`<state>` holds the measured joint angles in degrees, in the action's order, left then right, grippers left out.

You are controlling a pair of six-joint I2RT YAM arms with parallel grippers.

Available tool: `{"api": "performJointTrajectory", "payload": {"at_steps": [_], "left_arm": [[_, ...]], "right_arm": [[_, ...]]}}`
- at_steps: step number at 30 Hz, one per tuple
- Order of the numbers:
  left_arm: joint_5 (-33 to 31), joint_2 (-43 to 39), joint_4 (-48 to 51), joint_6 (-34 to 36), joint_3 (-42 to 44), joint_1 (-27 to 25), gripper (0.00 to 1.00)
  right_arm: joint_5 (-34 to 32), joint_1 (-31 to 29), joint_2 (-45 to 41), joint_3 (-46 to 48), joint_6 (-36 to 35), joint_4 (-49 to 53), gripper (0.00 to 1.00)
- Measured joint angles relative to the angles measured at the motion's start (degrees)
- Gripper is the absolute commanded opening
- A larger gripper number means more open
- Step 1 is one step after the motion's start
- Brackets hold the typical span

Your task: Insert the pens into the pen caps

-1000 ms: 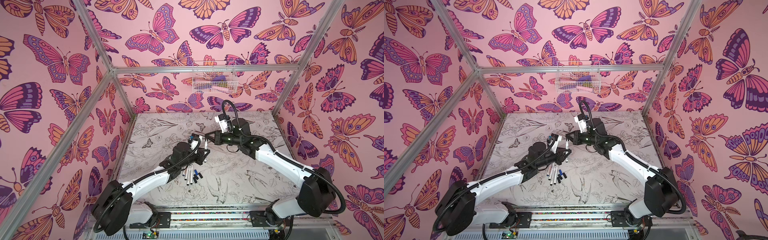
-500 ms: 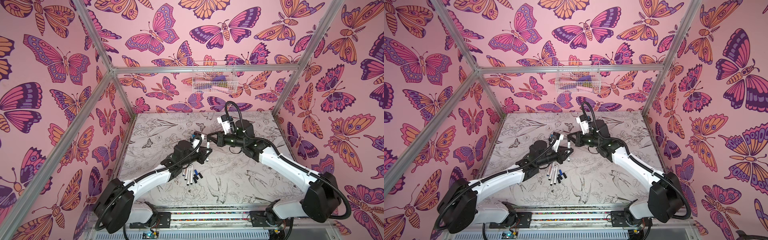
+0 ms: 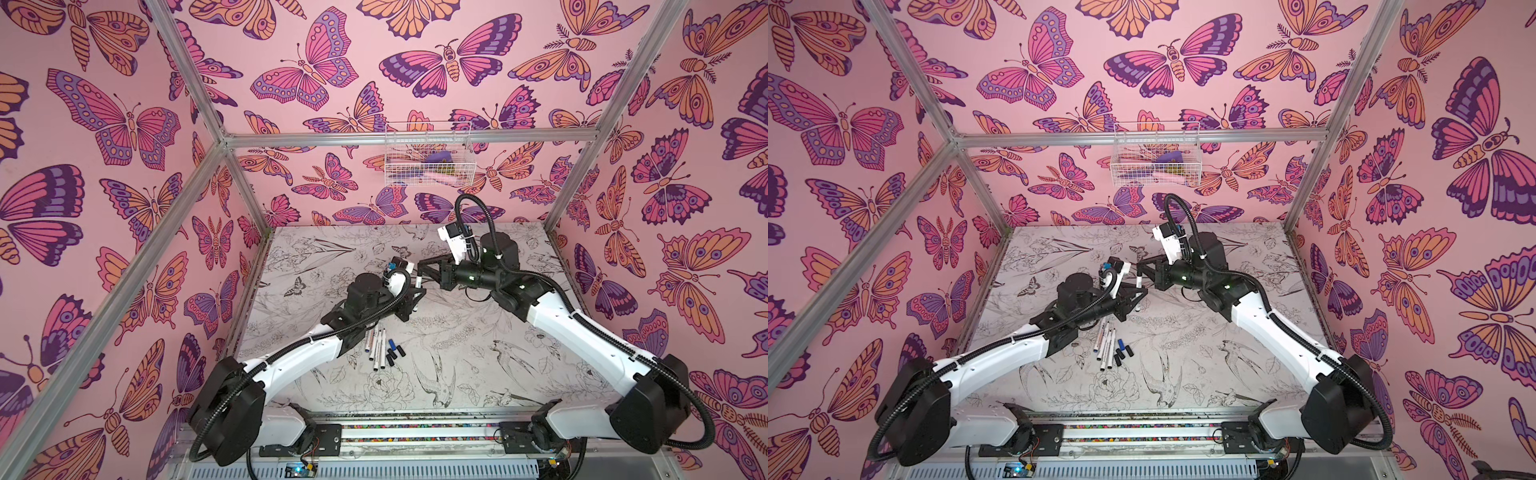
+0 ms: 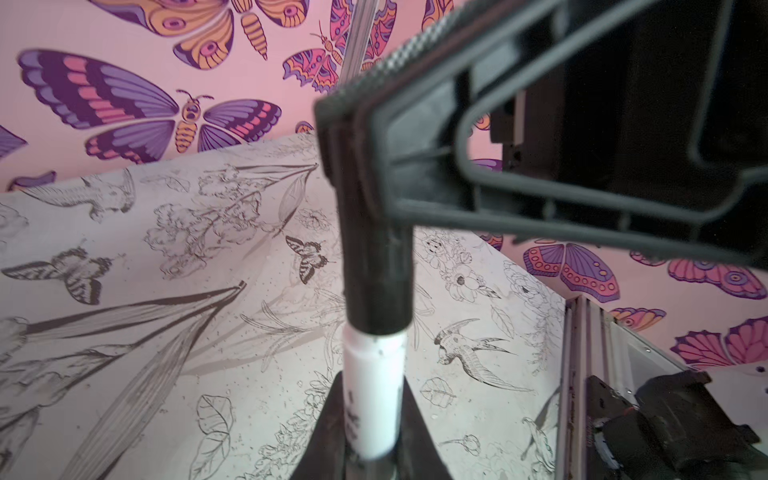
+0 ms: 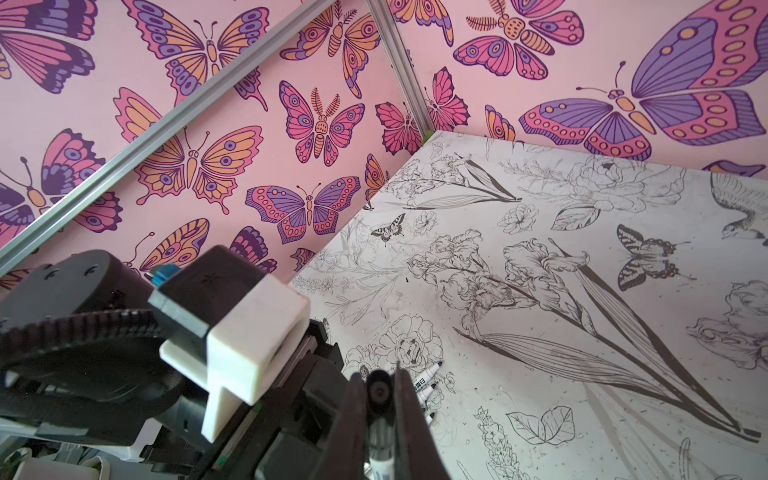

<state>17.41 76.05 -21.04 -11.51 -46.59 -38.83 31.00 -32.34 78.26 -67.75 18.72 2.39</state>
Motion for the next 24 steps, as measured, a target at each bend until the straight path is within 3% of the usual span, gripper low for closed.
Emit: {"api": "performJointTrajectory", "payload": {"at_steps": [5, 11, 24], "left_arm": [[-5.9, -0.8, -3.0, 6.9, 1.3, -1.8, 0.0], [-10.7, -1.9, -6.0, 9.8, 3.6, -3.6, 0.0], [-11.6, -1.9, -13.3, 9.6, 6.3, -4.3, 0.0]], "right_arm": [[0.9, 0.0, -0.3, -1.3, -2.1, 1.7, 0.0], [2.1, -0.1, -0.5, -2.0, -3.2, 3.2, 0.01], [1.6, -0.5, -1.8, -3.0, -5.3, 5.9, 0.07]]}}
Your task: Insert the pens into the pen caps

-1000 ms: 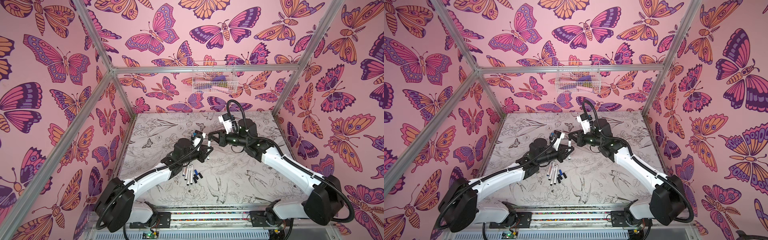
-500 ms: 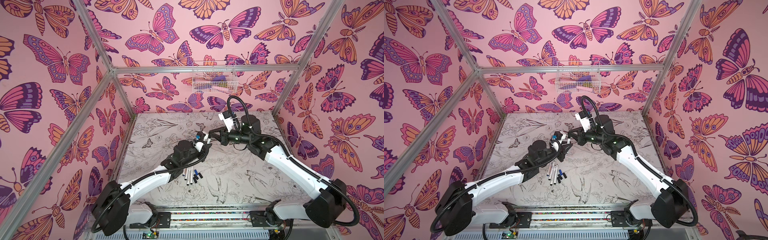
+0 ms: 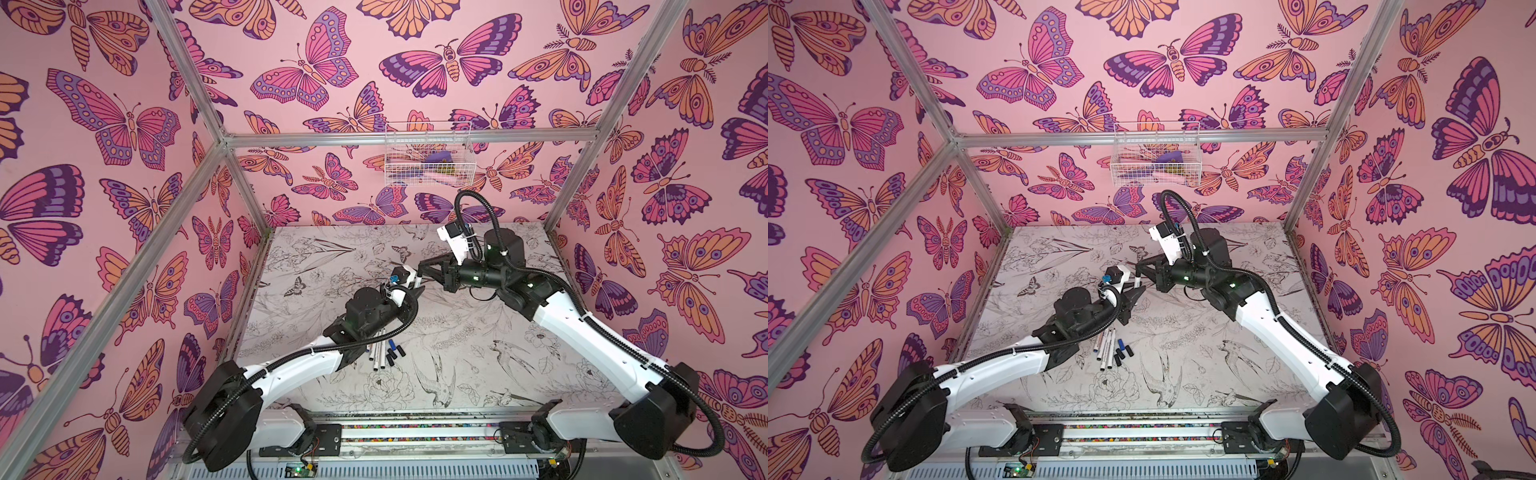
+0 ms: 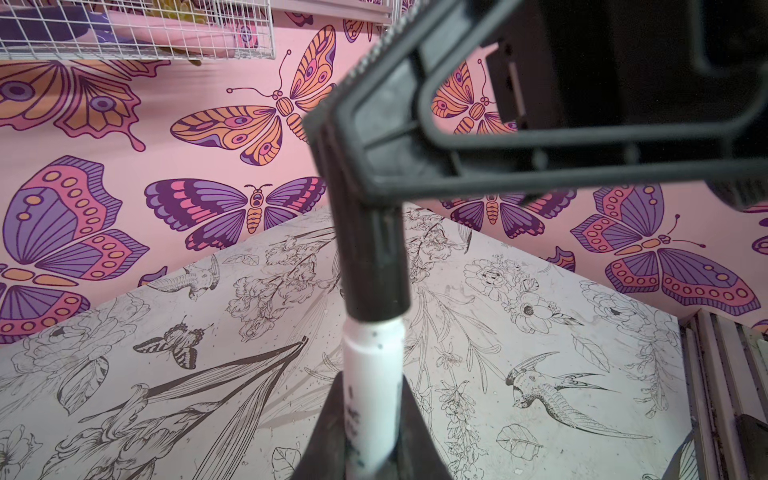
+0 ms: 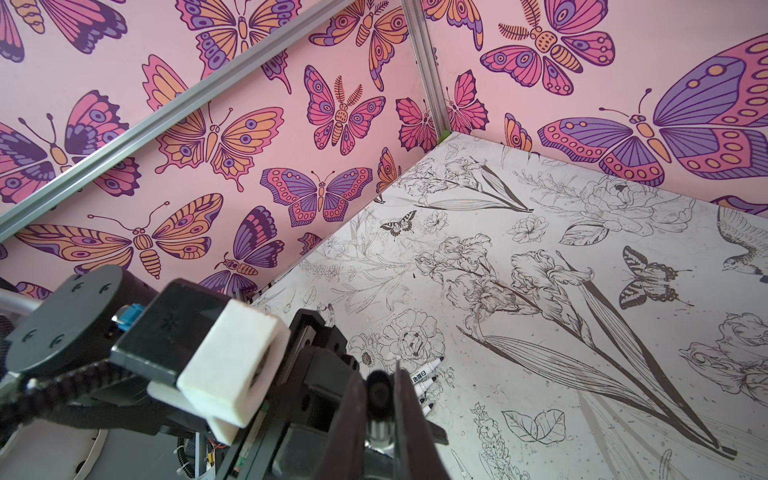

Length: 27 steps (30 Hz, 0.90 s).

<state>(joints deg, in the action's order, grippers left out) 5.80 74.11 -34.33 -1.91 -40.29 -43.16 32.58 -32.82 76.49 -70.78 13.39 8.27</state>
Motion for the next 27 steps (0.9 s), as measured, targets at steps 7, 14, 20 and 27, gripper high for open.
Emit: {"api": "performJointTrajectory", "payload": {"at_steps": [7, 14, 20, 27], "left_arm": [[0.2, 0.9, -1.4, 0.0, 0.0, -0.1, 0.0], [-1.4, 2.5, -4.6, -0.5, 0.0, -0.2, 0.0], [-2.4, 2.6, -8.0, -0.9, -0.4, -0.1, 0.0], [-2.5, 3.3, -8.9, -1.2, -0.4, -0.2, 0.0]], "right_arm": [[-0.5, 0.0, -0.4, 0.0, -0.6, 0.7, 0.16], [-0.2, 0.0, -0.4, 0.2, -1.5, 5.9, 0.27], [0.0, -0.2, -0.4, 0.6, -1.7, 9.6, 0.37], [-1.0, -0.2, -0.5, 0.6, -1.9, 10.0, 0.42]]}}
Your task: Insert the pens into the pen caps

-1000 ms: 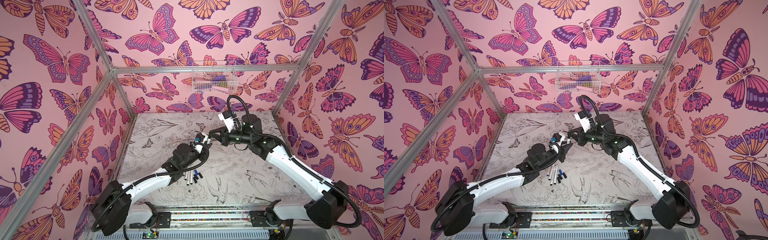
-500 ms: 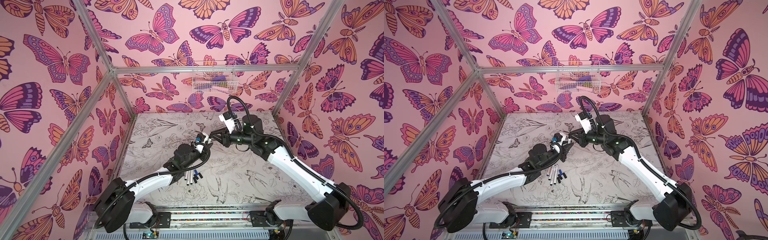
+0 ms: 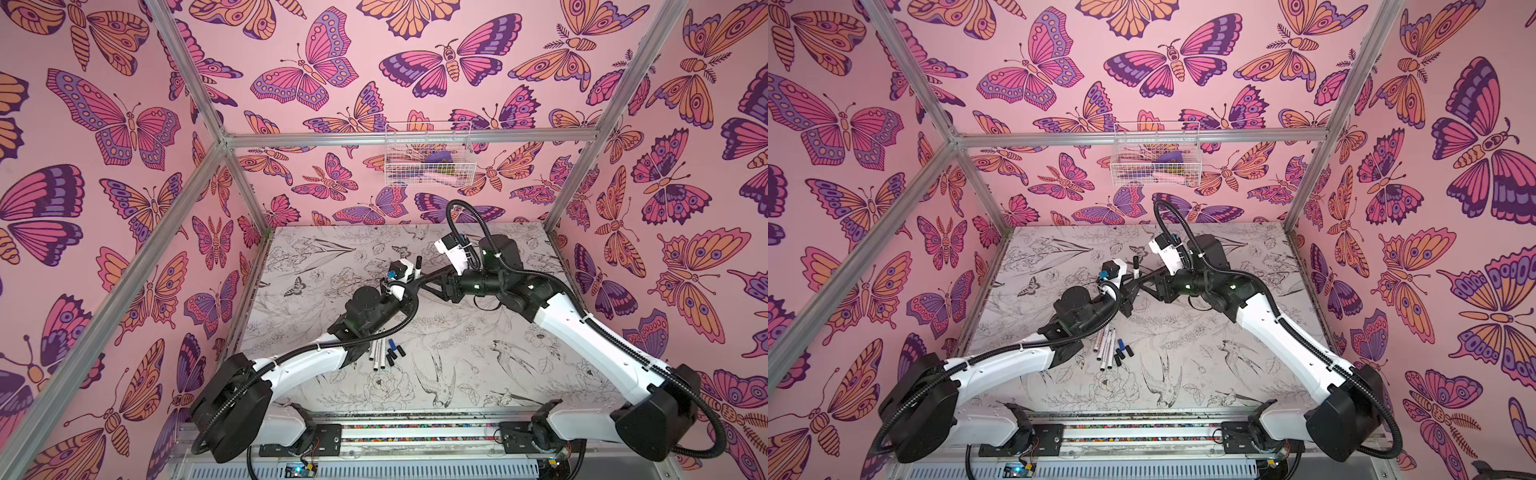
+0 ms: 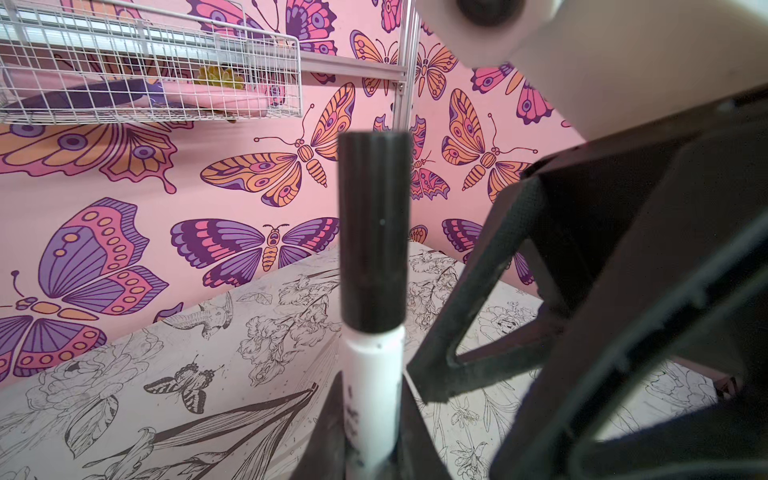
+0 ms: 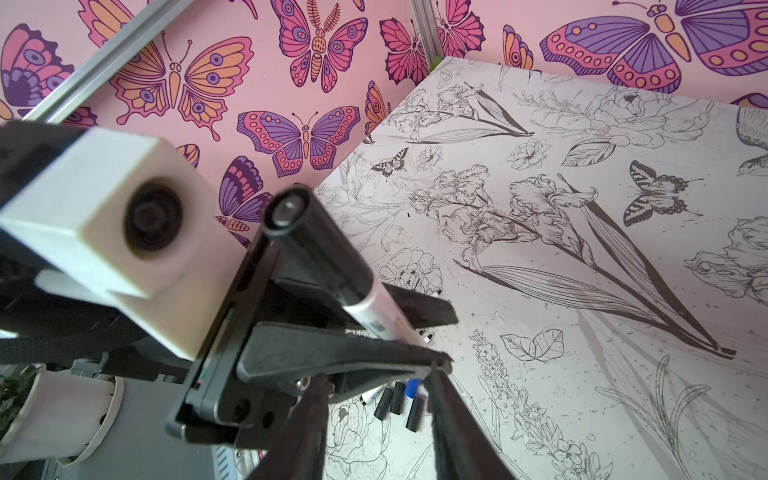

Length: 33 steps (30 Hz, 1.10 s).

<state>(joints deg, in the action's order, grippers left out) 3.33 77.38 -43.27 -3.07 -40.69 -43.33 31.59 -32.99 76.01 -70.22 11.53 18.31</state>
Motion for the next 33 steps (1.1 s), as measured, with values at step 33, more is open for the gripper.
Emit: {"api": "performJointTrajectory", "payload": {"at_steps": [33], "left_arm": [[0.3, 1.5, -0.4, -1.9, 0.1, -1.4, 0.0]], "right_arm": [[-1.5, -0.2, 4.0, -8.2, 3.8, -4.1, 0.21]]}}
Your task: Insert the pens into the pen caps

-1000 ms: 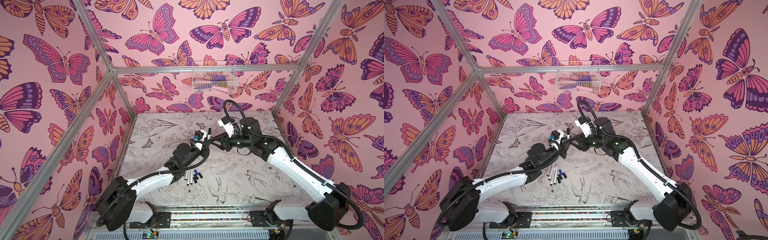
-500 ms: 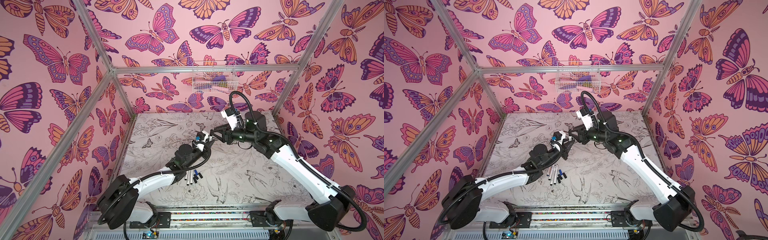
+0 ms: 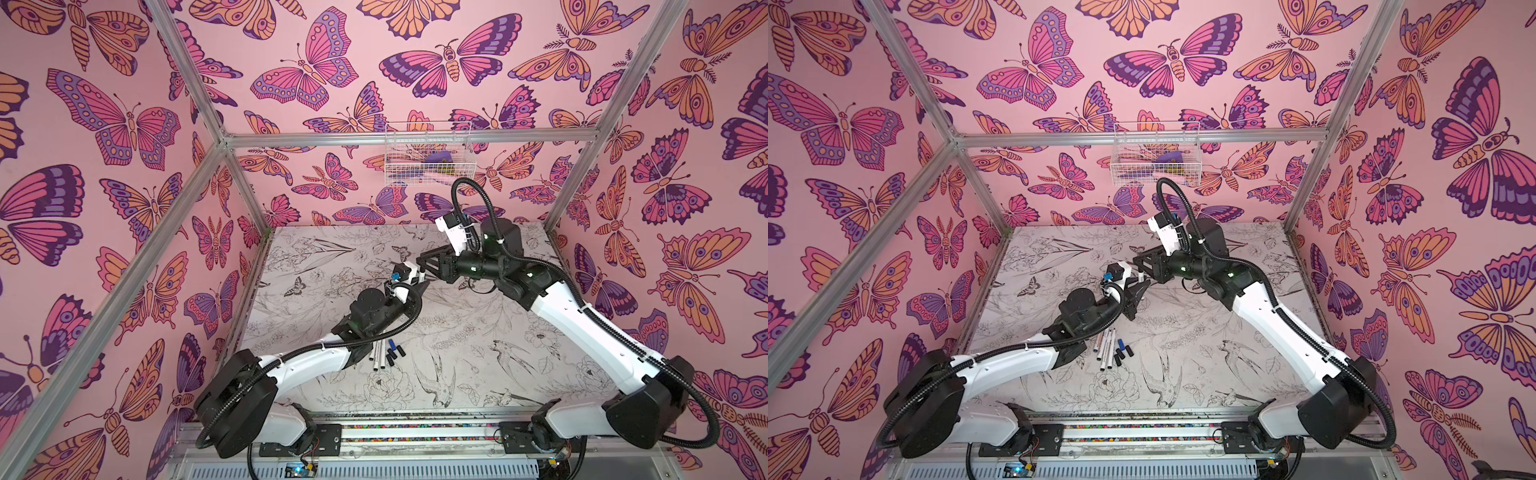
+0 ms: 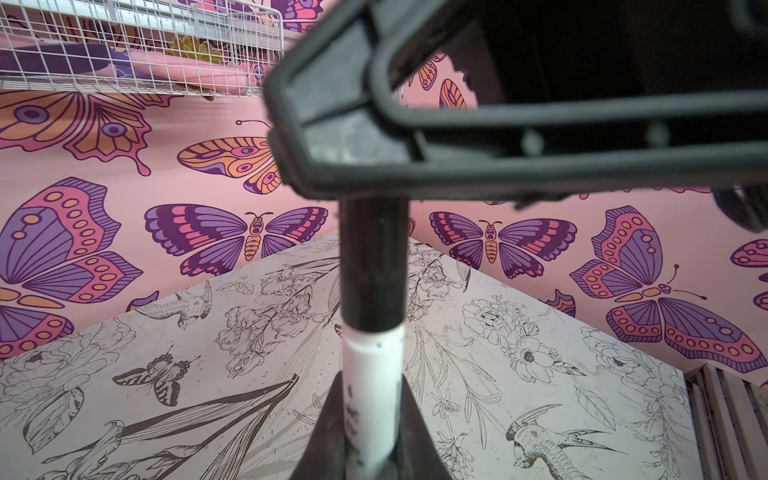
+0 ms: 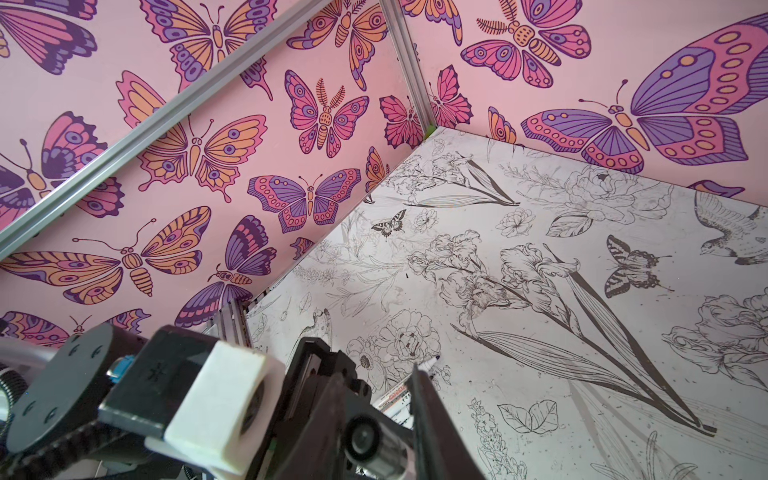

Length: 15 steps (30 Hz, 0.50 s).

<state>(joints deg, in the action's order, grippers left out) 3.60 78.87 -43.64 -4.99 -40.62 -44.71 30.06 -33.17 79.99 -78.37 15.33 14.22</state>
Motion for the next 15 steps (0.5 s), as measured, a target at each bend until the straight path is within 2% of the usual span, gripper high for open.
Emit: {"api": "performJointTrajectory", "payload": {"at_steps": [2, 6, 15], "left_arm": [[0.0, 0.0, 0.0, 0.0, 0.0, 0.0, 0.0], [0.0, 0.0, 0.3, 0.1, 0.0, -0.1, 0.0], [-0.2, -0.7, 6.4, 4.2, -3.2, 0.0, 0.0]], "right_arm": [[-0.1, -0.3, 0.0, 0.0, 0.1, 0.0, 0.16], [-0.9, -0.1, 0.0, 0.1, 0.1, -0.4, 0.13], [-2.9, 0.0, -1.3, 2.0, 1.4, -2.6, 0.11]]}}
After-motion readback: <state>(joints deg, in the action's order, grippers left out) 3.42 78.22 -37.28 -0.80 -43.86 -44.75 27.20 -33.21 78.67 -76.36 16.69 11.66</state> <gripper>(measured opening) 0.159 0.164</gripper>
